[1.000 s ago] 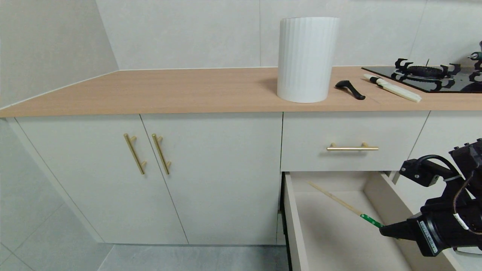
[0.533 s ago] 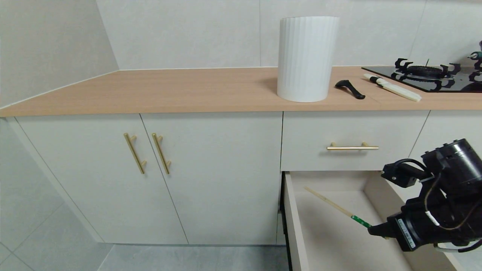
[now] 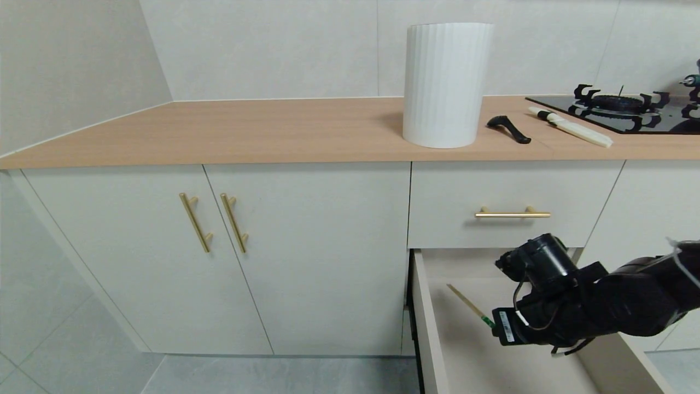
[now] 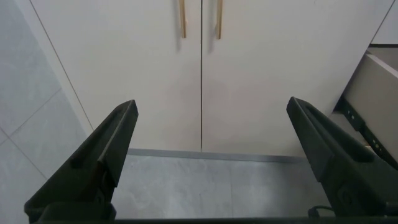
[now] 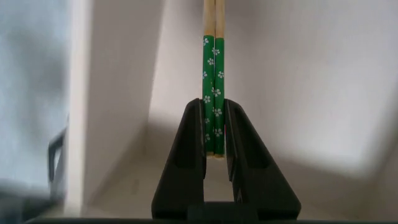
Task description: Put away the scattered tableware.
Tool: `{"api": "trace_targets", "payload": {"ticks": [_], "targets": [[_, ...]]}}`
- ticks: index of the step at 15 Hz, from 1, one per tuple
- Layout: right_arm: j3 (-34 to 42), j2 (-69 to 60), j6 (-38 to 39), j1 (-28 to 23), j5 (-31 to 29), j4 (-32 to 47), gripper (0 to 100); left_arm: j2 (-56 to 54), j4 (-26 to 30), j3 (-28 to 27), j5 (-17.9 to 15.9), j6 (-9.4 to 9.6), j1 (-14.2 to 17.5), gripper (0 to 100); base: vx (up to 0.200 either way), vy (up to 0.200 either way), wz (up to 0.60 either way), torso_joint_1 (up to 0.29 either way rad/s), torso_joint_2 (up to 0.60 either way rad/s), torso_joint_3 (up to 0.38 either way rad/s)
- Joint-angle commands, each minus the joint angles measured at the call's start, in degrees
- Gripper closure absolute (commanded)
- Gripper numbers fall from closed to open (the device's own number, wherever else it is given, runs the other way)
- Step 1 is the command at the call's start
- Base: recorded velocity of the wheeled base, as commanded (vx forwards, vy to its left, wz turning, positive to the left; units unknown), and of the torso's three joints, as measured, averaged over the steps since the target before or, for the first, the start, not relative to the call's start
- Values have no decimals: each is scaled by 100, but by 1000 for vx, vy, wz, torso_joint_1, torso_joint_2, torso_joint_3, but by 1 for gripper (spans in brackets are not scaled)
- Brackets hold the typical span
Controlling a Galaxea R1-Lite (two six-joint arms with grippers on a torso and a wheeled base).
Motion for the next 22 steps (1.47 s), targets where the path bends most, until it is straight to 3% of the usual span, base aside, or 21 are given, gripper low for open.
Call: {"api": "trace_targets", "payload": {"ticks": [1, 6, 14, 15, 22], "targets": [[46, 833, 82, 70, -307, -217, 100, 2, 0, 0, 4, -2, 1, 0, 0, 0, 0, 0, 0, 0], [117, 1633, 82, 70, -333, -1096, 100, 2, 0, 0, 4, -2, 1, 0, 0, 0, 0, 0, 0, 0], [108, 1827, 82, 61, -342, -1333, 100, 2, 0, 0, 4, -2, 1, 0, 0, 0, 0, 0, 0, 0], [108, 1818, 82, 61, -342, -1333, 0, 2, 0, 0, 4, -2, 1, 0, 0, 0, 0, 0, 0, 0], [248, 1211, 82, 61, -324, -1298, 0, 2, -9, 0, 4, -2, 1, 0, 0, 0, 0, 0, 0, 0]]}}
